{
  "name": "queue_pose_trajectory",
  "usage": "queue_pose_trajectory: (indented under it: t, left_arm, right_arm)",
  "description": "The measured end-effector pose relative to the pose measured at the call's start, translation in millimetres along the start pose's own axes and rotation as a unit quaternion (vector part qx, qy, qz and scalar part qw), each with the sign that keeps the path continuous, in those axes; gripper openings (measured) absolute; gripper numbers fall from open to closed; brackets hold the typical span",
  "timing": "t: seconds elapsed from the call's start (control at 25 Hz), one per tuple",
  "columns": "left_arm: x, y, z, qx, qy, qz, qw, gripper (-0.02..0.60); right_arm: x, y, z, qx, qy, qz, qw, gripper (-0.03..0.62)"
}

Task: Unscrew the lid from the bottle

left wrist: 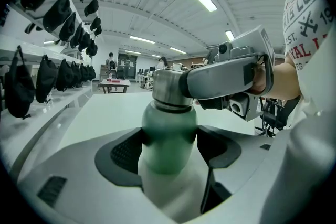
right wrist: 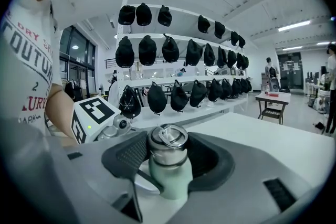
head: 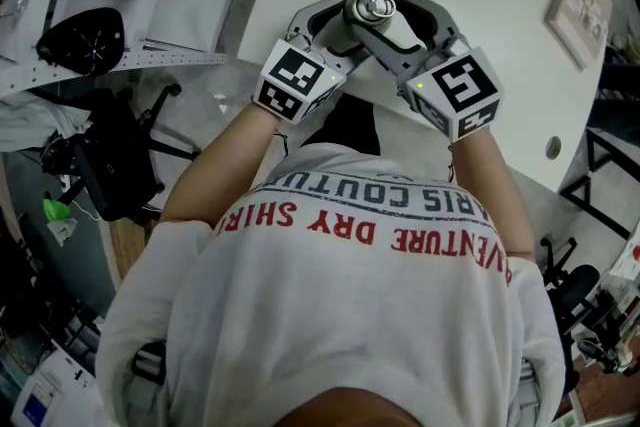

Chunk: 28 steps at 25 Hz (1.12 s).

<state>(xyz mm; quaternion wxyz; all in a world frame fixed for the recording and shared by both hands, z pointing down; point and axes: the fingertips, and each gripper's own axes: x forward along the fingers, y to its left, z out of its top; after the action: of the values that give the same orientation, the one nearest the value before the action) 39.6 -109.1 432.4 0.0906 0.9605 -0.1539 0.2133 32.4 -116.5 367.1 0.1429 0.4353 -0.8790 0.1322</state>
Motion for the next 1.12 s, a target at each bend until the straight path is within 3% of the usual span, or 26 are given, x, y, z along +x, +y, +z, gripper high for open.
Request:
queue_pose_trajectory:
  t: [0.44,0.68,1.12]
  left_arm:
    - [-1.9,3.0,0.0,0.012,-0.001,-0.058,0.9982,0.344]
    - [-4.0,2.2,0.7,0.036,0.015,-0.102,0.9941,0.344]
    - [-5.1,3.2,-3.5,0.115,0.052,-0.199,0.9719,0.344]
  right_arm:
    - [3.7,0.6,0.7,-0.033,0.01,0.045,0.998,0.232]
    - [2.8,2.0,1.5,-0.048,0.019,0.082,0.995,0.232]
    - [4.6,8.8,6.3,-0.069,0.02,0.197,0.978,0.232]
